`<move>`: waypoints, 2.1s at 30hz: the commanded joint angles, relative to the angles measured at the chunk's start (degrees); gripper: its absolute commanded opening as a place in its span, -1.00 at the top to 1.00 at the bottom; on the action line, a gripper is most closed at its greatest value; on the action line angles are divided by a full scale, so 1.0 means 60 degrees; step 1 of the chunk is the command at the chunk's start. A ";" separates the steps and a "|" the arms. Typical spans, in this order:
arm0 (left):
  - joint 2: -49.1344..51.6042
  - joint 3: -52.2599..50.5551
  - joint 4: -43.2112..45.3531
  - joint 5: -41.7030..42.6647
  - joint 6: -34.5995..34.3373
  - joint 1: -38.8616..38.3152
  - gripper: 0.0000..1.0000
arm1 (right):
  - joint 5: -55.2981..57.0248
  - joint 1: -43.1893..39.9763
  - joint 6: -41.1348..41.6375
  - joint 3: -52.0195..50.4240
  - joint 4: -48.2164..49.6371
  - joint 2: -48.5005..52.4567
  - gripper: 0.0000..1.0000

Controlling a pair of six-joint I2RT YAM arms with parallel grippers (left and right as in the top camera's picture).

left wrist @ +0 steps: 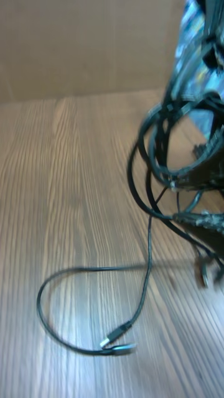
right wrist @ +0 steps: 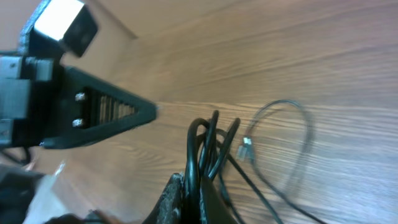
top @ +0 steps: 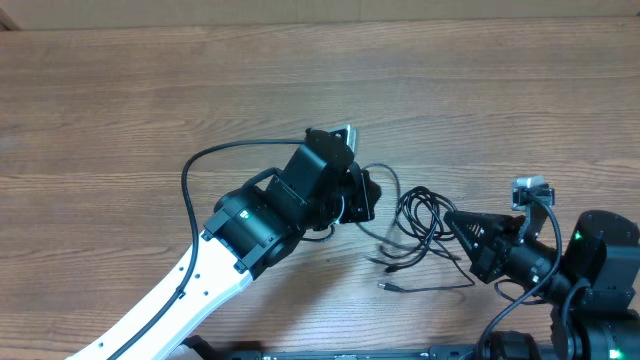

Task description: Untangle cables

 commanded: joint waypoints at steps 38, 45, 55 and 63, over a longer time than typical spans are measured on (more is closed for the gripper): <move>0.0015 0.0091 -0.2204 0.3770 0.9624 0.0047 -0.52 | -0.4051 0.0022 -0.4040 0.0084 -0.0463 -0.0076 0.92; 0.0015 0.0087 -0.2452 0.4878 1.0120 0.0047 -0.63 | -0.4054 0.0022 -0.4036 0.0084 -0.0455 -0.0076 0.92; 0.0015 0.0087 -0.3453 0.5614 1.1613 0.0047 -0.79 | -0.4062 0.0022 -0.4033 0.0084 -0.0463 -0.0073 0.92; 0.0015 0.0087 -0.1971 0.5737 1.1766 0.0047 -1.00 | -0.5319 0.0022 -0.4036 0.0084 -0.0149 -0.0076 0.92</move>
